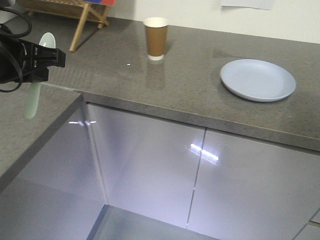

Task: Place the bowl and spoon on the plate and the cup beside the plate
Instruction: 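Drive the base to the counter with the plate and cup, then approach the pale blue plate holding spoon and bowl in both grippers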

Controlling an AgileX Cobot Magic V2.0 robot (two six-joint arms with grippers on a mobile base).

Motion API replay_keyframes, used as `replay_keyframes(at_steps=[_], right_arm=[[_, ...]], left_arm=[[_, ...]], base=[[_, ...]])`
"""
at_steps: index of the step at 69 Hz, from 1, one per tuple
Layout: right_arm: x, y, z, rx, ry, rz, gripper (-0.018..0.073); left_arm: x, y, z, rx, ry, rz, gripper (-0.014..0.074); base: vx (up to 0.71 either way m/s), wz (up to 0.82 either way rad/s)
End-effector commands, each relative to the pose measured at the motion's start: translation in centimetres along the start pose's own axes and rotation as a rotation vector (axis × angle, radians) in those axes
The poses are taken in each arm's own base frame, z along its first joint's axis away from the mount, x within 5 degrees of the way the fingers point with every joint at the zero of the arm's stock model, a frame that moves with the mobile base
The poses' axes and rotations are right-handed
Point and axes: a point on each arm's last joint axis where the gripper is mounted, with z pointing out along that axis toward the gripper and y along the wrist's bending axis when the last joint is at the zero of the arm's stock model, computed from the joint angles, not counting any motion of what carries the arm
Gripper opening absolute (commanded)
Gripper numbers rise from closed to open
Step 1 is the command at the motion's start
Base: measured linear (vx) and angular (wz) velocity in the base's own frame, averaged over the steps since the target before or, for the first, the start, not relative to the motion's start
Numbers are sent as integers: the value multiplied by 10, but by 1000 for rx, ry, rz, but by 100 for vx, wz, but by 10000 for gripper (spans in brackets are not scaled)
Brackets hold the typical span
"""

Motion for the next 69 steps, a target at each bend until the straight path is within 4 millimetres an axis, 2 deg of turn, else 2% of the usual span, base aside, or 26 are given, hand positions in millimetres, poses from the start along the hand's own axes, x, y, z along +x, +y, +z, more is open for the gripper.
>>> replay_keyframes(at_steps=[1,44,69], right_arm=[[-13,-1,-8,10,-99,-5,-6],[-13,-1,-8,10,-99,-5,-6],[-13,-1,-8,10,-99,-5,-6]], left_arm=[[-8,-2,-19,34,-103,-3,-6],[-8,-2,-19,34,-103,-3,-6],[-8,-2,-19,34,-103,-3,-6]], base=[[10,-37],[10,-34],[12,-17]])
